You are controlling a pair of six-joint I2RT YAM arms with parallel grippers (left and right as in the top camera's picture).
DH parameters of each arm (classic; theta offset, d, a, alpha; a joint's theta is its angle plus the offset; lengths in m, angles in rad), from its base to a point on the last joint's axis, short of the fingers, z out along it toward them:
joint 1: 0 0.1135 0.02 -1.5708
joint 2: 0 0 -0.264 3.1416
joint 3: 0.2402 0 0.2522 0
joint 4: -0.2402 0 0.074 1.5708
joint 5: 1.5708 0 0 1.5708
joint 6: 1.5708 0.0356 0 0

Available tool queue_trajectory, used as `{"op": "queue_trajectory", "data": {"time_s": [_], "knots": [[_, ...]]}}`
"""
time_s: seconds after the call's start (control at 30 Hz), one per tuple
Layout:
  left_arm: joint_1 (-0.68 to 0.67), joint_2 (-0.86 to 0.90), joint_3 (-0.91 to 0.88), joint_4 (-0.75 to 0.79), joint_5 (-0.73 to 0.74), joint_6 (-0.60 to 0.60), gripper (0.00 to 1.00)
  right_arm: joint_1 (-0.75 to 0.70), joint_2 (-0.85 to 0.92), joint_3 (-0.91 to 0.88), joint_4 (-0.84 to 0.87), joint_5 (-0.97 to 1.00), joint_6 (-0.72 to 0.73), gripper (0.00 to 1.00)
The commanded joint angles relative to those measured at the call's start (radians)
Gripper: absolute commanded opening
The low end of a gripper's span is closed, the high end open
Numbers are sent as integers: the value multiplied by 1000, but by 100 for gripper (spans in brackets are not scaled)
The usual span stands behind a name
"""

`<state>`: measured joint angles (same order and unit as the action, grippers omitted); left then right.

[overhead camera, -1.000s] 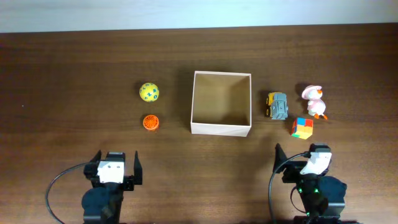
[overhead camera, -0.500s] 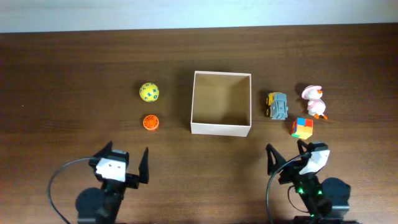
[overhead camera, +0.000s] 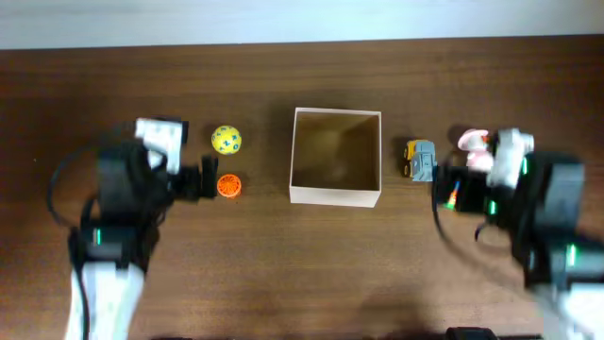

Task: Pack container
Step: 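Reach the right gripper to the grey toy truck and grasp it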

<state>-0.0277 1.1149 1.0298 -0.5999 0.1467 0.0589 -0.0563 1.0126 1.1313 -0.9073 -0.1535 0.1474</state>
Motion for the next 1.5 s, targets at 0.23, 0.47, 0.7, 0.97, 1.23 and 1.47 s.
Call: {"op": "queue_trajectory", "data": {"time_s": [0.23, 0.47, 0.7, 0.97, 1.23, 1.47], "knots": [[-2, 343, 233, -92, -6, -9, 99, 4, 560, 268, -54, 45, -42, 99], [-2, 360, 233, -98, -16, -9, 99, 15, 800, 268, -2, 42, -35, 93], [-2, 360, 233, -98, -16, -9, 99, 32, 896, 268, 42, 50, -35, 82], [-2, 360, 233, -98, -16, -9, 99, 78, 911, 266, 38, 195, -35, 71], [-2, 360, 233, -98, -16, -9, 99, 98, 911, 266, 18, 279, -8, 55], [-2, 360, 233, -98, -16, -9, 99, 95, 911, 266, 18, 206, -8, 62]]}}
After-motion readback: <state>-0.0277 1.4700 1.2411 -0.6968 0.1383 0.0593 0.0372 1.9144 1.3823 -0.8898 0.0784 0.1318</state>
